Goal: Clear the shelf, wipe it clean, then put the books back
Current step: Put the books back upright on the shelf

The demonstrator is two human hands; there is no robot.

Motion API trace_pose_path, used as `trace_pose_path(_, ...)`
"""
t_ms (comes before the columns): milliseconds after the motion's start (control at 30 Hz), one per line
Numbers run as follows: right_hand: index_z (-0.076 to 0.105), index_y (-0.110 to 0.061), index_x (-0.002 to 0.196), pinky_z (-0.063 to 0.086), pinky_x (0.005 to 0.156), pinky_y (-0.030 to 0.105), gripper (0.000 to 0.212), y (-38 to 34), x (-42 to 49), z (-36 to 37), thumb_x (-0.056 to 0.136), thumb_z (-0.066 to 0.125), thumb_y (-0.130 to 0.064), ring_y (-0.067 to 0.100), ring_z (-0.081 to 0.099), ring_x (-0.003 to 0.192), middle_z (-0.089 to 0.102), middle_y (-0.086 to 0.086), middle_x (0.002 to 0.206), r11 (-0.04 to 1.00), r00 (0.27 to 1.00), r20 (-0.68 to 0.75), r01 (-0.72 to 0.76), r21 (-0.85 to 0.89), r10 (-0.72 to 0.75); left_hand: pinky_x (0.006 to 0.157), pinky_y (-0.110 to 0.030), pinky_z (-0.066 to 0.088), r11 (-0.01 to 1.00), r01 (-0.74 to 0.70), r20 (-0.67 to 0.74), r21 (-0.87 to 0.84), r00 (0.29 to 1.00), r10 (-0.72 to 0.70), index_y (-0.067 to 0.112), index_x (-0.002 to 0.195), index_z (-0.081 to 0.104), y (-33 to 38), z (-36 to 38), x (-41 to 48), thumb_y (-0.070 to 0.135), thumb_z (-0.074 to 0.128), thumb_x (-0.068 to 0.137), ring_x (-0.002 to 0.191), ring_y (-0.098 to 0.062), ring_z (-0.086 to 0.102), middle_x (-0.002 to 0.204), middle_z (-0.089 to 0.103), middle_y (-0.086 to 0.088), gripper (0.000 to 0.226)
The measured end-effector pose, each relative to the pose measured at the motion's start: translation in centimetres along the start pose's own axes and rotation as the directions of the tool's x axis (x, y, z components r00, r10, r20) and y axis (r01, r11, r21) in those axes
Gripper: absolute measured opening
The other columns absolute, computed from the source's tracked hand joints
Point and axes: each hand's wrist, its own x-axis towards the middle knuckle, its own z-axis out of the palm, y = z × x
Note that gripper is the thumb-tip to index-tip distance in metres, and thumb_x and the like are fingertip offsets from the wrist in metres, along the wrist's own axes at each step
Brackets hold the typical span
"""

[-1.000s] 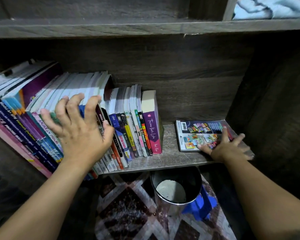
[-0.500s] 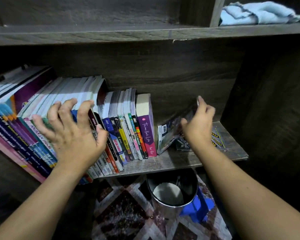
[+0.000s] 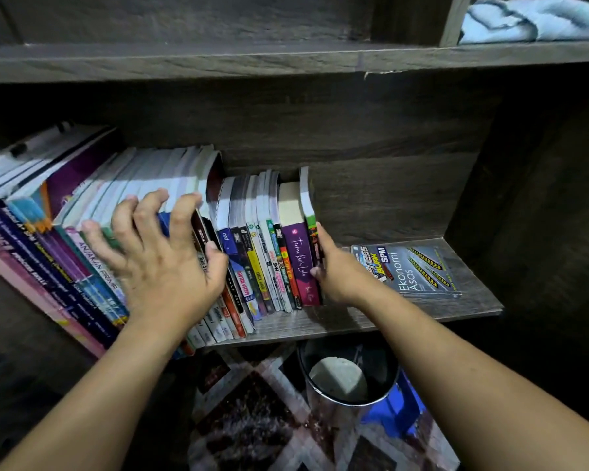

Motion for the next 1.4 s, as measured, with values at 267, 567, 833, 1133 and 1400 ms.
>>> trace_pose_path(267, 0.040, -0.025, 0.142, 0.042, 0.103, 0.040, 0.053, 7.4, 1.1, -1.9, 0.093, 0.057, -0.035, 0.030, 0.048, 0.127, 0.049, 0.010, 0.139, 0.889, 0.968, -0.166, -0.239, -0.390, 0.188, 0.110, -0.062, -0.004, 1.000, -0.008, 0.014, 0.009, 1.000, 0.008, 0.019, 0.131, 0.041, -0.3, 0.1, -0.1, 0.035, 0.046, 0.071, 0.133, -0.035, 0.023, 0.135, 0.036, -0.016, 0.062)
trace_pose_path(567, 0.024, -0.018, 0.150, 0.027, 0.111, 0.058, 0.102, 13.7, 1.9, -3.0, 0.074, 0.057, -0.077, 0.050, 0.020, 0.139, 0.019, 0.024, 0.154, 0.643, 0.652, -0.309, -0.752, -0.146, 0.692, 0.111, -0.061, -0.005, 0.999, -0.002, -0.001, 0.033, 1.000, 0.002, 0.020, 0.131, 0.040, -0.1, 0.3, -0.1, 0.034, 0.047, 0.071, 0.134, -0.036, 0.023, 0.135, 0.036, -0.016, 0.062)
trace_pose_path(833, 0.016, -0.023, 0.152, 0.016, 0.116, 0.053, 0.107, 12.4, 1.3, 0.4, 0.071, 0.035, -0.090, 0.045, 0.012, 0.144, 0.014, 0.024, 0.157, 0.768, 0.930, -0.216, -0.367, -0.526, 0.296, 0.110, -0.060, -0.007, 1.000, 0.006, -0.006, 0.016, 1.000, -0.006, 0.019, 0.130, 0.040, 0.1, 0.0, -0.1, 0.032, 0.047, 0.070, 0.134, -0.035, 0.023, 0.135, 0.035, -0.015, 0.062)
trace_pose_path(1133, 0.034, -0.005, 0.140, 0.043, 0.101, 0.045, 0.081, 12.4, 2.8, 0.4, 0.091, 0.030, -0.069, 0.044, 0.044, 0.127, 0.042, 0.022, 0.143, 0.678, 0.982, -0.144, -0.186, -0.711, 0.119, 0.111, -0.061, -0.006, 1.000, 0.007, 0.018, 0.025, 1.000, -0.007, 0.019, 0.131, 0.041, 0.0, -0.1, -0.1, 0.035, 0.045, 0.072, 0.135, -0.036, 0.023, 0.136, 0.036, -0.015, 0.061)
trace_pose_path(1400, 0.020, -0.008, 0.148, 0.050, 0.088, 0.043, 0.047, 10.9, 1.8, 1.3, 0.102, 0.028, -0.016, 0.035, 0.050, 0.123, 0.042, 0.016, 0.143, 0.546, 0.988, -0.107, -0.030, -0.838, -0.111, 0.111, -0.059, -0.006, 0.999, 0.000, 0.041, 0.033, 0.999, -0.002, 0.021, 0.132, 0.040, -0.2, -0.2, -0.1, 0.038, 0.043, 0.073, 0.135, -0.036, 0.023, 0.137, 0.035, -0.015, 0.062)
